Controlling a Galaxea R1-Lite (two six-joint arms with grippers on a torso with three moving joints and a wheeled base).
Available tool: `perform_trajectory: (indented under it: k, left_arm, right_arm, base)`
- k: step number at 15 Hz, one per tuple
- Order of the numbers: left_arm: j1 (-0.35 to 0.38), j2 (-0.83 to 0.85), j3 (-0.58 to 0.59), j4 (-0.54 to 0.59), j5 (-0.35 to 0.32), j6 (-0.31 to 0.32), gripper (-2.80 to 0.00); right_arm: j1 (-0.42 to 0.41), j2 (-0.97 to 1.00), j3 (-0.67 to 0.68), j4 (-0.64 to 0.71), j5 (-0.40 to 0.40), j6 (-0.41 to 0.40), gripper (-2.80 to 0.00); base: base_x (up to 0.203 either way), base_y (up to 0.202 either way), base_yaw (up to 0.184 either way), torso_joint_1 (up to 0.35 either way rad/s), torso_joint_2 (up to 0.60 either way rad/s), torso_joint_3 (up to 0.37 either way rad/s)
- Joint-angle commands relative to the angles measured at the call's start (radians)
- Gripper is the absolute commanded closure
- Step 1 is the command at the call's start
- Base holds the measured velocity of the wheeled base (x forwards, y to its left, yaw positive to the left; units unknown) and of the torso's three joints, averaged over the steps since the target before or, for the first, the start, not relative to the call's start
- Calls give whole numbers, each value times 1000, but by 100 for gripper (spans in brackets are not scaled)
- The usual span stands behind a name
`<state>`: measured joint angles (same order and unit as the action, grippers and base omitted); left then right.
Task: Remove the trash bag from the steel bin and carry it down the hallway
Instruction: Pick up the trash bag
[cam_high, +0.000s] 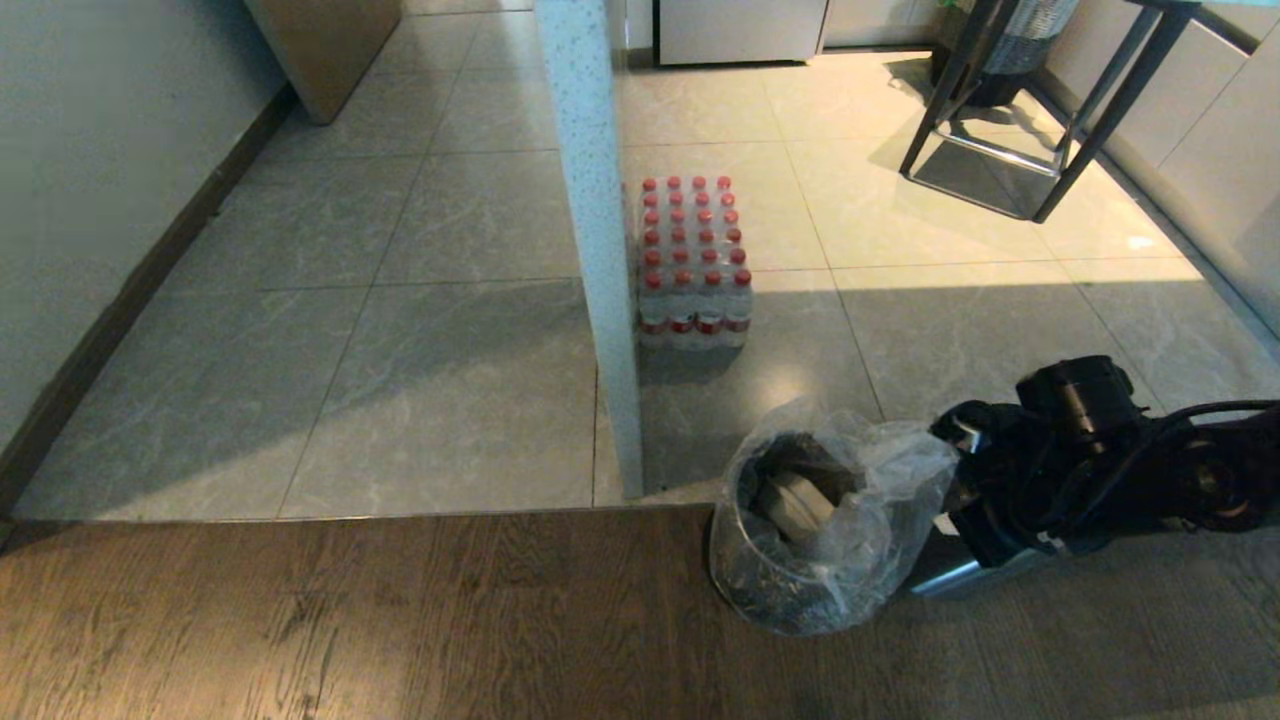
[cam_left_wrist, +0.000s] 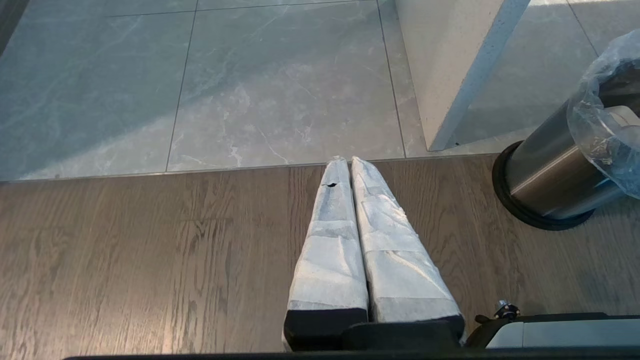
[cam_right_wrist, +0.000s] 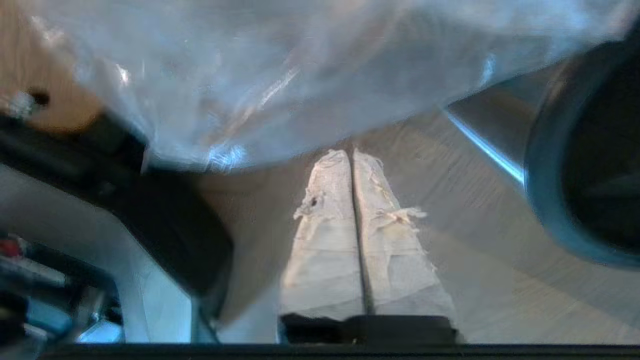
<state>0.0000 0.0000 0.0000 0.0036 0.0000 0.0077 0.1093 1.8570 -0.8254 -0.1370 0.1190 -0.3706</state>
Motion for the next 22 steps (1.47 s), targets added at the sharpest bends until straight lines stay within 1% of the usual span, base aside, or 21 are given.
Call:
perform_trajectory:
  k: [1,4,6,9,10,12,15,16,18,20,22]
  left_arm:
    - [0,0,0,-1,0,0,0]
    - [0,0,0,-1,0,0,0]
    - [0,0,0,-1,0,0,0]
    - [0,0,0,-1,0,0,0]
    - [0,0,0,-1,0,0,0]
    - [0,0,0,-1,0,0,0]
    - [0,0,0,-1,0,0,0]
    - [0,0,0,-1,0,0,0]
    - [0,0,0,-1,0,0,0]
    - [0,0,0,-1,0,0,0]
    - [0,0,0,-1,0,0,0]
  right_arm:
    - [22,87,-76,-2,-1,-8,0]
    - [91,177,-132,2,0,-29,0]
    - [137,227,-179,6,3,-7,0]
    - [216,289,-253,-4,8,163,0]
    - [232,311,-274,-28,8,183,0]
    - [249,351,-293,-111,18,191,0]
    - [254,395,-338,-150,25,192,0]
    - [254,408,-356,-156,25,206,0]
    - [265,419,-375,-178,24,260,0]
    - [263,403,-363,-210,24,265,0]
    - [264,417,-370,-265,18,331,0]
  base:
    - [0,0,0,0,0,0]
    - [0,0,0,0,0,0]
    - [0,0,0,0,0,0]
    - [0,0,0,0,0,0]
    - [0,0,0,0,0,0]
    - [0,0,0,0,0,0]
    - [0,0,0,0,0,0]
    - [0,0,0,0,0,0]
    - [0,0,0,0,0,0]
    - [0,0,0,0,0,0]
    - [0,0,0,0,0,0]
